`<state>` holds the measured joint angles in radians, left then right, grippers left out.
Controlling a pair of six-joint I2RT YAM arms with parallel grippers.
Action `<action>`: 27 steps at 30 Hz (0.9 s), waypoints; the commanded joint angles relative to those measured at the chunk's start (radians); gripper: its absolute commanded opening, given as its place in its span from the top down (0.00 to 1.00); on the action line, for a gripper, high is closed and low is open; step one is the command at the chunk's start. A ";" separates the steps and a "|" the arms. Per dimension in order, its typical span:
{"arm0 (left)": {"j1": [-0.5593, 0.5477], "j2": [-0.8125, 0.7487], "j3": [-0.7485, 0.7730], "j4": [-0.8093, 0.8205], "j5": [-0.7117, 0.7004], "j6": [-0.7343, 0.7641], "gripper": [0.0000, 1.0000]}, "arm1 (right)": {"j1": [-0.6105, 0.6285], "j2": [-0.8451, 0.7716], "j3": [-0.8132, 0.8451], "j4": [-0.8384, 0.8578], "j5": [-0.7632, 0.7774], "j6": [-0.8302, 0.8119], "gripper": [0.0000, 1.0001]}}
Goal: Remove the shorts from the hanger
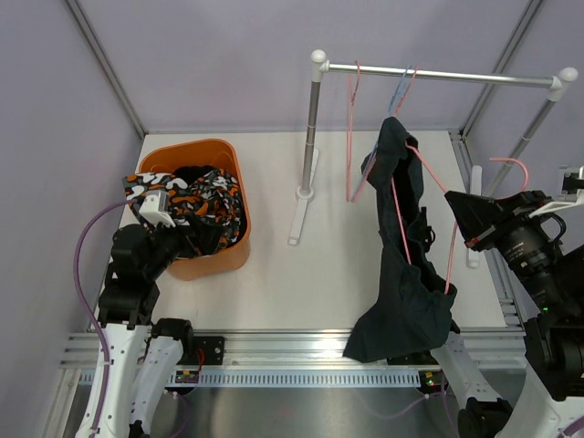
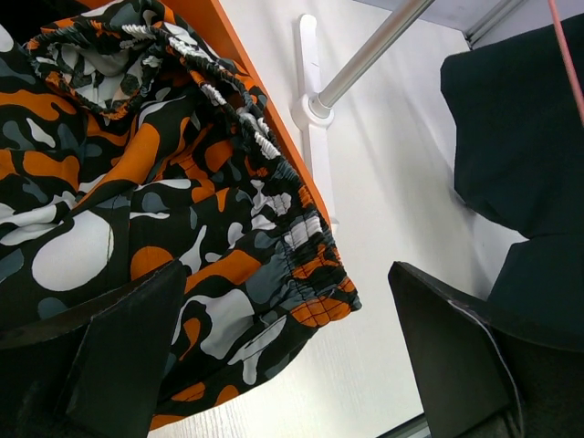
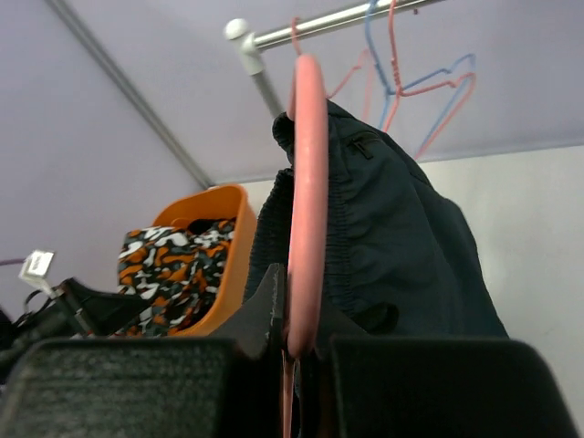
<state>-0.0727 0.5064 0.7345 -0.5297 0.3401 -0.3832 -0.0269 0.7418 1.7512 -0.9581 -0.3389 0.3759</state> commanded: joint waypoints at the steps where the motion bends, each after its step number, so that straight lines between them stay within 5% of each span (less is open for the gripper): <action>1: -0.004 0.009 -0.001 0.030 0.010 0.014 0.01 | -0.001 0.004 0.042 0.071 -0.220 0.055 1.00; 11: -0.004 0.014 -0.001 0.053 0.045 0.007 0.01 | -0.001 0.008 -0.064 0.234 -0.557 0.175 1.00; 23: -0.012 0.044 0.123 0.088 0.137 -0.003 0.01 | 0.007 0.057 -0.317 0.320 -0.572 0.156 1.00; 27: -0.048 0.098 0.164 0.109 0.126 -0.023 0.01 | 0.161 0.113 -0.360 0.332 -0.386 0.120 1.00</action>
<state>-0.0940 0.5743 0.8410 -0.4904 0.4355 -0.3923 0.0433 0.8097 1.4063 -0.7155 -0.8459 0.5034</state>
